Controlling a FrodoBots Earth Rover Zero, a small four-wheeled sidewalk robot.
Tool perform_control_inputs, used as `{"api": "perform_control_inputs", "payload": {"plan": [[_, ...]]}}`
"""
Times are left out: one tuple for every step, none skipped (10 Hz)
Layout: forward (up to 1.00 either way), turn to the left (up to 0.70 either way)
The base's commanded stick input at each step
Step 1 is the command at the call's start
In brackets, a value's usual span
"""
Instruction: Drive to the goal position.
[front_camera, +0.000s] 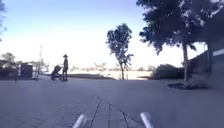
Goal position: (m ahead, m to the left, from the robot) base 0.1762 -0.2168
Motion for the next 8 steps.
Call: {"api": "perform_control_inputs", "payload": {"plan": [[0.98,0.00],[0.98,0.00],[0.98,0.00],[0.98,0.00],[0.97,0.00],[0.97,0.00],[0.97,0.00],[0.97,0.00]]}}
